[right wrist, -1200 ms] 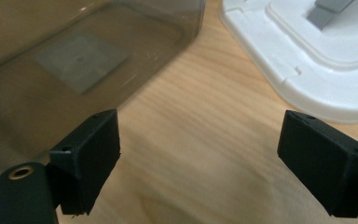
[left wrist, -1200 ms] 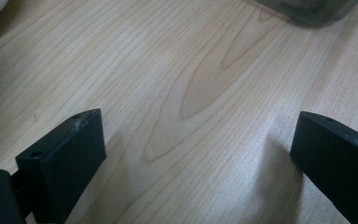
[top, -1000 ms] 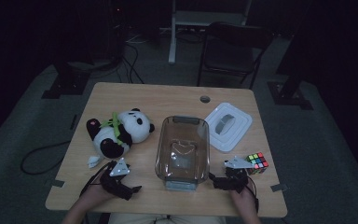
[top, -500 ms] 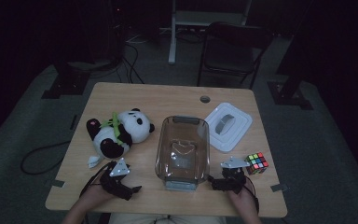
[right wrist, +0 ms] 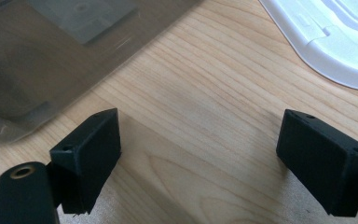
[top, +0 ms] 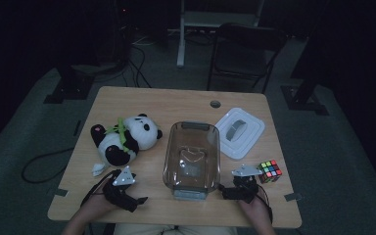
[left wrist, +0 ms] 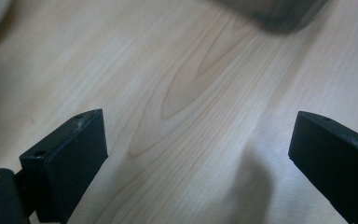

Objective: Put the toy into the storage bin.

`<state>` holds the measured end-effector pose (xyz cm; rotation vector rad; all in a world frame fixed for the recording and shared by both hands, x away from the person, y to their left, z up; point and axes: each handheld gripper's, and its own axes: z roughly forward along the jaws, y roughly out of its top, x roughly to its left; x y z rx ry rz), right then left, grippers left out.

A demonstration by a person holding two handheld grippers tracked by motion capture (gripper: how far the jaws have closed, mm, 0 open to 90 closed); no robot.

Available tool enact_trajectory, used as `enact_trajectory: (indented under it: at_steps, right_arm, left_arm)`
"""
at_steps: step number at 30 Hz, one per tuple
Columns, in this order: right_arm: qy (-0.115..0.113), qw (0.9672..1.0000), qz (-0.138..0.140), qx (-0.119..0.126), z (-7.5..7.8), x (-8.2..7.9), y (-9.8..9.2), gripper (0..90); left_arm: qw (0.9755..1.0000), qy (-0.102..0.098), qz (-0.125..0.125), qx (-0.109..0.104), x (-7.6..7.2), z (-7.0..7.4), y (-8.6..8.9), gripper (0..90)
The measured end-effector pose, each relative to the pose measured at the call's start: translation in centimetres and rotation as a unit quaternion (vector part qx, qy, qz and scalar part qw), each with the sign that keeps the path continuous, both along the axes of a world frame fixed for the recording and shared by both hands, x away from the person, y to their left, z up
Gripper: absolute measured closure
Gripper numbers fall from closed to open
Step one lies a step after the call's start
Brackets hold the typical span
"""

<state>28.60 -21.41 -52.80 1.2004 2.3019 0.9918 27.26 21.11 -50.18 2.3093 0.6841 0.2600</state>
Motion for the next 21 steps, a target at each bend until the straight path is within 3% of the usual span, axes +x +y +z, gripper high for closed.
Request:
enact_trajectory:
  at_steps: [8, 10, 12, 19, 21]
  right_arm:
    - [0.002, 1.0, -0.001, -0.001, 0.0, 0.2, 0.2, 12.2]
    - [0.002, 1.0, 0.0, 0.0, 0.0, 0.4, 0.3, 12.1]
    - [0.002, 1.0, -0.001, 0.0, 0.0, 0.4, 0.4, 12.1]
    - [0.002, 1.0, -0.001, 0.0, 0.0, 0.4, 0.4, 12.1]
    - [0.002, 1.0, -0.001, 0.0, 0.0, 0.4, 0.4, 12.1]
  left_arm:
    - [0.9983, -0.032, 0.047, -0.012, 0.6, 3.6, 1.9, 6.8]
    - [0.9967, -0.049, 0.063, -0.015, 0.9, 4.8, 2.5, 6.8]
    - [0.9946, -0.064, 0.079, -0.022, 1.3, 6.0, 3.1, 14.0]
    - [0.9857, -0.083, 0.144, -0.029, 4.0, 8.5, 4.4, 15.8]
    - [0.9856, -0.084, 0.142, -0.039, 4.2, 9.3, 4.6, 15.8]
